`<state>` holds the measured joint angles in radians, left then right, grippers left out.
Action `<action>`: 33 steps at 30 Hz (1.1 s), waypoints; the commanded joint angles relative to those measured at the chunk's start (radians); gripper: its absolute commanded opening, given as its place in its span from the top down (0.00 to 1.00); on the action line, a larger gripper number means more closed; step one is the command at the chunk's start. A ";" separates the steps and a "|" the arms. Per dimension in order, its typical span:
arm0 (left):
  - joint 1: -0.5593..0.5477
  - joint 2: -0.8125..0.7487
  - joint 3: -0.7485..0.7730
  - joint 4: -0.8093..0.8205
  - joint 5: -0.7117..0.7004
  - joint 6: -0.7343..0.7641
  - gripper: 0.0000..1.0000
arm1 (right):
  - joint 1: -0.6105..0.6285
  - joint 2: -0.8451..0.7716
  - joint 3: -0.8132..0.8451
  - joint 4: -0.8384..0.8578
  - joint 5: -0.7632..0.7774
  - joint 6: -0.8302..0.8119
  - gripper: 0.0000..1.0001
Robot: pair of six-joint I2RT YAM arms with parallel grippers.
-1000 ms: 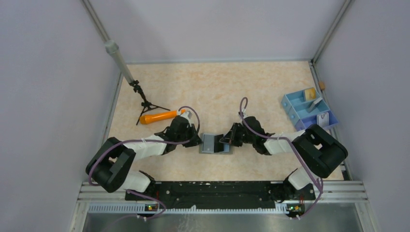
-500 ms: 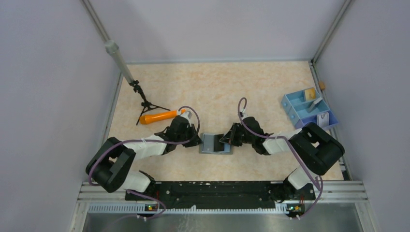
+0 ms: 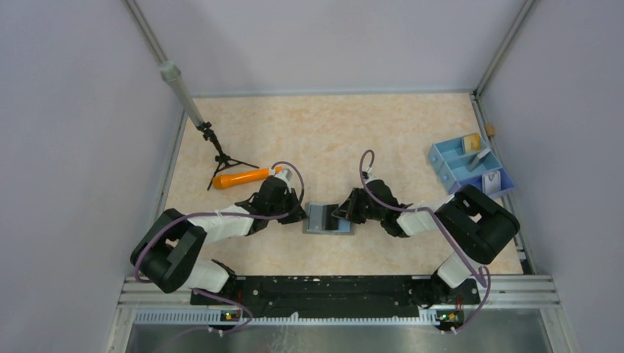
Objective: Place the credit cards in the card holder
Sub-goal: Insert the credit card into the card holder.
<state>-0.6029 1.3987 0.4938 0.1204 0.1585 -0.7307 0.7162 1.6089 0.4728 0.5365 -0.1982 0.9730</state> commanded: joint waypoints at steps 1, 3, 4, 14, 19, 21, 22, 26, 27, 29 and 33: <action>-0.002 0.022 -0.009 -0.076 -0.036 0.017 0.86 | 0.041 0.051 0.005 -0.084 0.068 0.010 1.00; -0.002 0.021 -0.009 -0.072 -0.032 0.013 0.87 | 0.067 0.057 0.019 -0.090 0.080 0.019 1.00; -0.002 0.020 -0.009 -0.070 -0.030 0.009 0.88 | 0.075 0.062 0.025 -0.090 0.084 0.024 1.00; -0.003 0.013 -0.023 -0.069 -0.045 -0.007 0.94 | 0.096 0.019 0.056 -0.188 0.143 0.027 0.70; -0.003 0.016 -0.029 -0.060 -0.044 -0.016 1.00 | 0.097 -0.089 0.102 -0.356 0.229 -0.031 0.59; -0.001 0.017 -0.029 -0.058 -0.042 -0.016 1.00 | 0.102 -0.123 0.129 -0.432 0.271 -0.050 0.56; -0.001 0.016 -0.029 -0.056 -0.043 -0.017 1.00 | 0.105 -0.134 0.142 -0.468 0.289 -0.059 0.55; -0.002 0.013 -0.027 -0.054 -0.041 -0.019 1.00 | 0.122 -0.156 0.172 -0.526 0.309 -0.070 0.53; -0.002 0.011 -0.028 -0.053 -0.041 -0.019 1.00 | 0.126 -0.155 0.172 -0.522 0.301 -0.065 0.54; -0.001 0.011 -0.028 -0.054 -0.041 -0.019 1.00 | 0.136 -0.149 0.169 -0.497 0.278 -0.052 0.58; -0.002 0.011 -0.030 -0.054 -0.040 -0.021 1.00 | 0.159 -0.120 0.175 -0.452 0.242 -0.030 0.61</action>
<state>-0.6029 1.3987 0.4915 0.1143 0.1406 -0.7574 0.8448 1.4780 0.6121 0.0868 0.0597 0.9367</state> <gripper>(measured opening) 0.003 0.404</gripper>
